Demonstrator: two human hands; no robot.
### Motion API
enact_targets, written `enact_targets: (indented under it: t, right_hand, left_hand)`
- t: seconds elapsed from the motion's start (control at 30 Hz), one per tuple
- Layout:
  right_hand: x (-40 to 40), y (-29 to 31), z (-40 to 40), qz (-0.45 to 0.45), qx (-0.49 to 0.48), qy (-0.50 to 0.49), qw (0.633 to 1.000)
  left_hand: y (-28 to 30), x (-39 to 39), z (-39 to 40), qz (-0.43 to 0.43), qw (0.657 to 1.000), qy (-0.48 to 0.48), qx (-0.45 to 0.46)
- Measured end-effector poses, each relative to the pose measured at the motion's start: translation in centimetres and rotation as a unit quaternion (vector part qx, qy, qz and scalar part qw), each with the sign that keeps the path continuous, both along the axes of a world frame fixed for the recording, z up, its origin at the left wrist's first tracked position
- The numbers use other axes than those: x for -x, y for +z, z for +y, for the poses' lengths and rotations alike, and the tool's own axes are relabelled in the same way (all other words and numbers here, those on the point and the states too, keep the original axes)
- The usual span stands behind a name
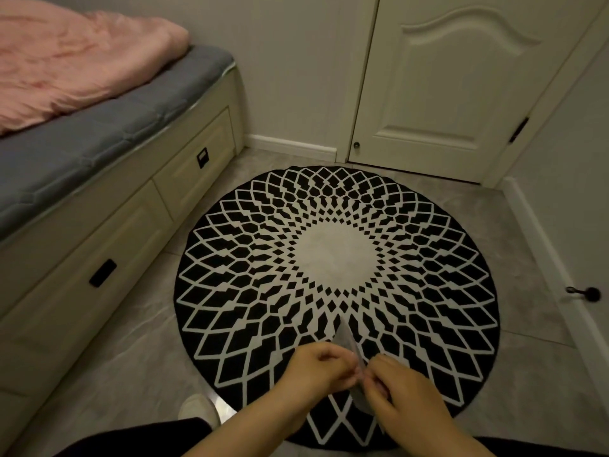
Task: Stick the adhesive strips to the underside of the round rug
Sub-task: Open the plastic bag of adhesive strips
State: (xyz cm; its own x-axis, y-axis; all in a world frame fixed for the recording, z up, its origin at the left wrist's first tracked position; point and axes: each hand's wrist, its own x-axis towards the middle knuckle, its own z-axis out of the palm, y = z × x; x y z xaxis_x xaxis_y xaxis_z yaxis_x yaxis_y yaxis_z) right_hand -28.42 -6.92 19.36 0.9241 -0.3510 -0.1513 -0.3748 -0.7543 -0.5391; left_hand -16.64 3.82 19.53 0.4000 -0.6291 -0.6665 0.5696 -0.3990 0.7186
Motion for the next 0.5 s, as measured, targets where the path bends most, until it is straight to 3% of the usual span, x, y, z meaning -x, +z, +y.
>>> enact_targets:
  t: [0.2, 0.37, 0.5]
  right_hand:
    - [-0.1, 0.1, -0.3, 0.034, -0.038, 0.004, 0.999]
    - [-0.1, 0.6, -0.5, -0.013, -0.158, -0.03, 0.987]
    - [-0.2, 2.3, -0.2, -0.019, -0.326, -0.081, 0.942]
  left_hand:
    - [0.0, 0.0, 0.2, 0.017, 0.999, -0.037, -0.005]
    - [0.4, 0.2, 0.1, -0.082, 0.986, -0.146, 0.014]
    - [0.8, 0.9, -0.1, 0.011, 0.987, -0.142, 0.067]
